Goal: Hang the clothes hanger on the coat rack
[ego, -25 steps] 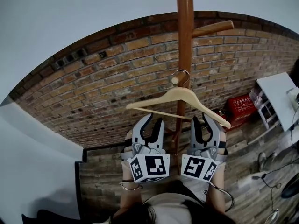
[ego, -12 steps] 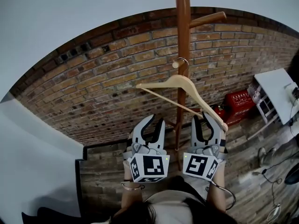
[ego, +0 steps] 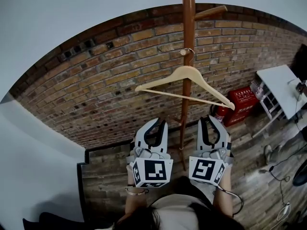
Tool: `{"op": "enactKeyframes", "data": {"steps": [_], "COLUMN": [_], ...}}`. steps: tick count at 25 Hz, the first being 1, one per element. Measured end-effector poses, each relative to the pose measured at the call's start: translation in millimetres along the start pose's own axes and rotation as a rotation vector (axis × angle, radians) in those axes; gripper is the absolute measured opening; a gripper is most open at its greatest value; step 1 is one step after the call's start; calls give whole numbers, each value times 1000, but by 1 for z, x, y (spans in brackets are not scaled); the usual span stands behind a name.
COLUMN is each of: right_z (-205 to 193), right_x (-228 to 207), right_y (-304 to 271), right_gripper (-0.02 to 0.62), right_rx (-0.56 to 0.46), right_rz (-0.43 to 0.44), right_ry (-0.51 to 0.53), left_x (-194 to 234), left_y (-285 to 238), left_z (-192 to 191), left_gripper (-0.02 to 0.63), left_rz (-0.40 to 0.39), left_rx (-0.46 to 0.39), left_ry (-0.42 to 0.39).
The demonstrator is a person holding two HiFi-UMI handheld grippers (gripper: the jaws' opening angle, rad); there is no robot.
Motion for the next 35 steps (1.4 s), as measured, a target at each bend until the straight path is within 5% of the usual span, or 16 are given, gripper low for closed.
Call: {"op": "enactKeyframes", "data": {"steps": [19, 35], "right_z": [3, 6], "right_x": [37, 56], "right_y": [84, 152], "right_gripper": [46, 37], "right_rx": [24, -27], "right_rz": [58, 55], "right_ry": [-201, -375], "left_x": [-20, -34], "left_y": [88, 155], "left_z": [-6, 8], "left_gripper": [12, 12], "left_rz": [0, -13], "left_rx": [-56, -122], "left_ry": [146, 126]}}
Point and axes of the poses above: the fingertips, and each gripper's own axes: y backward along the fingers, x to its left, z out of its top, the point moved 5 cm from there along y, backward along the fingers, and after that the axes turned 11 degrees about -y, right-handed, at the moved point
